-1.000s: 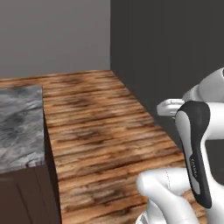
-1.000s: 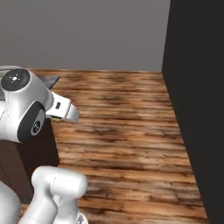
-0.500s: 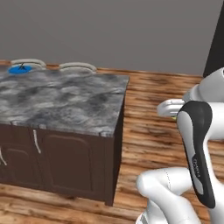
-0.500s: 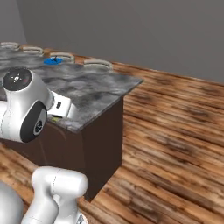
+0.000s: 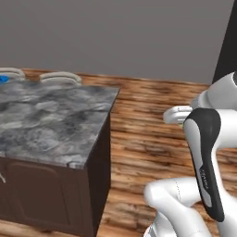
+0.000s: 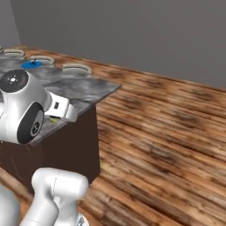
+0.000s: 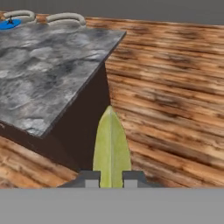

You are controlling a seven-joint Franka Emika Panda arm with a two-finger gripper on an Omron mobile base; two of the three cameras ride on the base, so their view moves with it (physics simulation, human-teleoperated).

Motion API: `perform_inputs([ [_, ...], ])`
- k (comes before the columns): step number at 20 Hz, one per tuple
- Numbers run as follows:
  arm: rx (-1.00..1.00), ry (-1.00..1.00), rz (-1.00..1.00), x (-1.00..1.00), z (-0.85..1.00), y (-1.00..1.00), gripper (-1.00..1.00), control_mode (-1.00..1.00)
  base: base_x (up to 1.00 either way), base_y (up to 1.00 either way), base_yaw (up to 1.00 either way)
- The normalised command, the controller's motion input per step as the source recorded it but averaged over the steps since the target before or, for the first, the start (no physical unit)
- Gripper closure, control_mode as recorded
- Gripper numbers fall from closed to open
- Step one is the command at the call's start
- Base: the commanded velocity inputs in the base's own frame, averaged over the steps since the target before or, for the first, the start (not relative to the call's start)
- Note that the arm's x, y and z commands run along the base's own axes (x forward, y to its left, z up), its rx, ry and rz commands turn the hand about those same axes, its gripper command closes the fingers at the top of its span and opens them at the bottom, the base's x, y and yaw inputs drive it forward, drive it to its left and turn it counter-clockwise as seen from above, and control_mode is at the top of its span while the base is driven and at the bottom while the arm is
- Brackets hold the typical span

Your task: Take the lemon wedge from the fridge and place it on the plate with fish on the dining counter.

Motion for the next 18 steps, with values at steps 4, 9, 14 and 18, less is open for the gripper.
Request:
perform_inputs([
  [4,0.0,0.0,0.0,0.0,0.0,0.0,1.0,1.0,1.0,-0.91,0.07],
  [9,0.0,0.0,0.0,0.0,0.0,0.0,1.0,1.0,1.0,-0.71,0.13],
  [14,0.0,0.0,0.0,0.0,0.0,0.0,1.0,1.0,1.0,-0.15,0.57],
  [18,0.0,0.0,0.0,0.0,0.0,0.0,1.0,1.0,1.0,-0.34,0.5],
])
